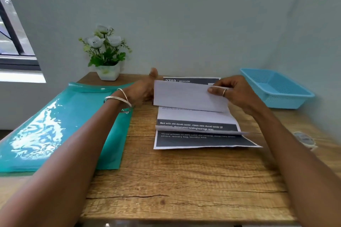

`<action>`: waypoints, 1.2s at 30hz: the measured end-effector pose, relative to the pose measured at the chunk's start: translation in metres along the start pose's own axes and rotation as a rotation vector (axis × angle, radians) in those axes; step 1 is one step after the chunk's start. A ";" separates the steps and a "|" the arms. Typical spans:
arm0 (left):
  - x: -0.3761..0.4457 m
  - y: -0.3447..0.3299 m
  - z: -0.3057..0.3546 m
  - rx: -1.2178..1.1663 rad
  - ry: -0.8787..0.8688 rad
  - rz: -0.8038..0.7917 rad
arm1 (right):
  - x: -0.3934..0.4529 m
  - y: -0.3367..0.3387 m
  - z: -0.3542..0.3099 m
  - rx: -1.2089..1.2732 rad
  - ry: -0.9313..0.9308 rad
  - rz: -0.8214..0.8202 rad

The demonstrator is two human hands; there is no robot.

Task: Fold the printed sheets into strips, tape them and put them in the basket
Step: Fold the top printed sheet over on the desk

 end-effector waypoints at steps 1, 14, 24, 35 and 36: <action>0.002 0.003 -0.004 -0.040 0.004 0.014 | 0.001 -0.002 0.006 0.071 -0.026 0.052; 0.030 -0.009 -0.008 0.872 0.036 0.440 | 0.022 -0.042 0.038 -0.544 -0.073 -0.104; 0.023 -0.008 0.000 1.130 0.138 0.339 | 0.017 -0.021 0.017 -0.595 -0.073 -0.286; 0.019 -0.010 -0.006 0.997 0.105 0.237 | 0.008 -0.021 0.010 -0.210 -0.093 -0.154; 0.018 -0.011 -0.005 1.005 0.112 0.264 | 0.007 -0.019 0.010 -0.201 -0.085 -0.134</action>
Point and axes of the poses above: each hand's wrist, its own x-axis towards the middle knuckle, its own y-axis out of the back of the hand, z = x × y, the point moved 2 cm from there along x, towards the middle knuckle, and after that the axes turned 4 degrees about -z, right-handed, at the moved point
